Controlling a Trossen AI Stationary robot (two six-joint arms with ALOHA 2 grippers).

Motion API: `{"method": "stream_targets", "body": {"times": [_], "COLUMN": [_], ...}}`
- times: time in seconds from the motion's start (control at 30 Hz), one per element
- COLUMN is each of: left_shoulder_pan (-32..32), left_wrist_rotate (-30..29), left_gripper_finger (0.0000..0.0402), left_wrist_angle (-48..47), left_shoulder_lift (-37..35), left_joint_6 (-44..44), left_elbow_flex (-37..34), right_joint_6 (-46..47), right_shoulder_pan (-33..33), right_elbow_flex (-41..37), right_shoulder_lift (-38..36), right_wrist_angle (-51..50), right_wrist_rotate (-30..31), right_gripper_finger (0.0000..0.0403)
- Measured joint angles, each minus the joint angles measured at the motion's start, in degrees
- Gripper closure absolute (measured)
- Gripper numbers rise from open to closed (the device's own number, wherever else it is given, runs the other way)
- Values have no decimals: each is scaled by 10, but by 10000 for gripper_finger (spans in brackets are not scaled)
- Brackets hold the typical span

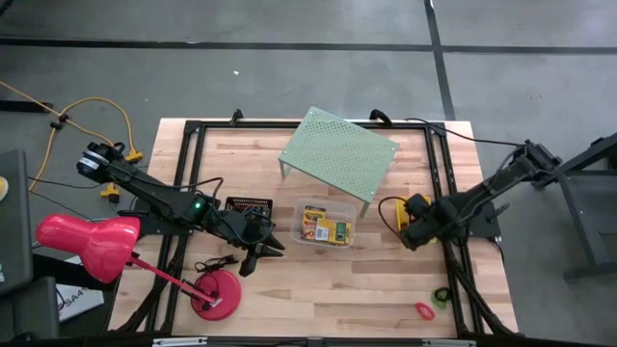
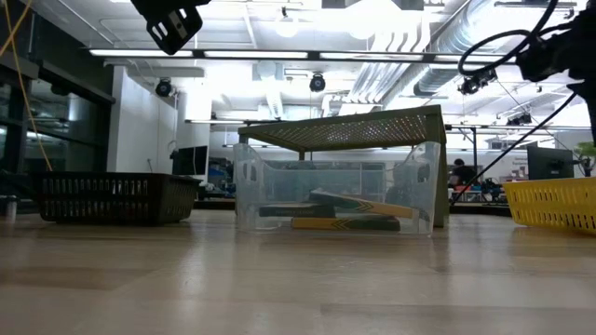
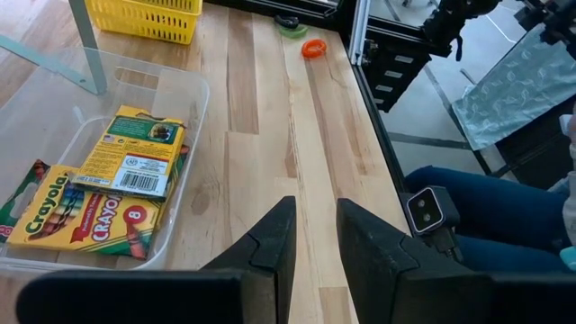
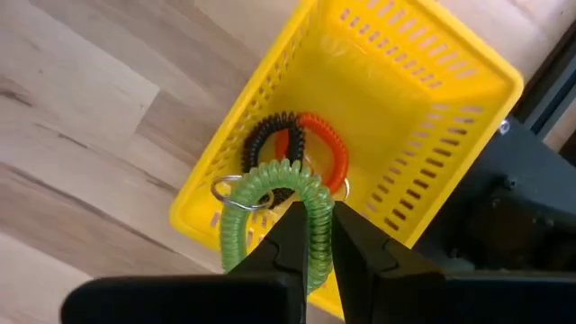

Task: Pick & Place Office Desk Supplies
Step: Put the left green spring keychain into the yellow bin, then put the red spring keychain into the yellow bin

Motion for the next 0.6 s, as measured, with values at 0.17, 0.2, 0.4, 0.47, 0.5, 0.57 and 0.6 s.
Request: {"method": "stream_targets", "body": {"times": [0.17, 0.2, 0.4, 0.47, 0.5, 0.57, 0.6], "left_shoulder_pan": [0, 0, 0, 0, 0, 0, 0], "left_wrist_rotate": [0, 0, 0, 0, 0, 0, 0], "left_gripper_finger": [324, 324, 324, 324, 324, 324, 324], "left_wrist_angle": [0, 0, 0, 0, 0, 0, 0], "left_shoulder_lift": [0, 0, 0, 0, 0, 0, 0], "left_joint_6": [0, 0, 0, 0, 0, 0, 0], "left_elbow_flex": [0, 0, 0, 0, 0, 0, 0], "right_joint_6": [-9, -8, -7, -7, -7, -7, -7], "right_shoulder_pan": [-15, -16, -16, -16, -16, -16, -16], "right_elbow_flex": [0, 0, 0, 0, 0, 0, 0], "right_shoulder_lift": [0, 0, 0, 0, 0, 0, 0], "right_wrist_angle": [0, 0, 0, -1, -1, -1, -1], "right_wrist_rotate": [10, 10, 8, 8, 8, 8, 8], "right_gripper_finger": [377, 373, 318, 299, 291, 280, 276]}}
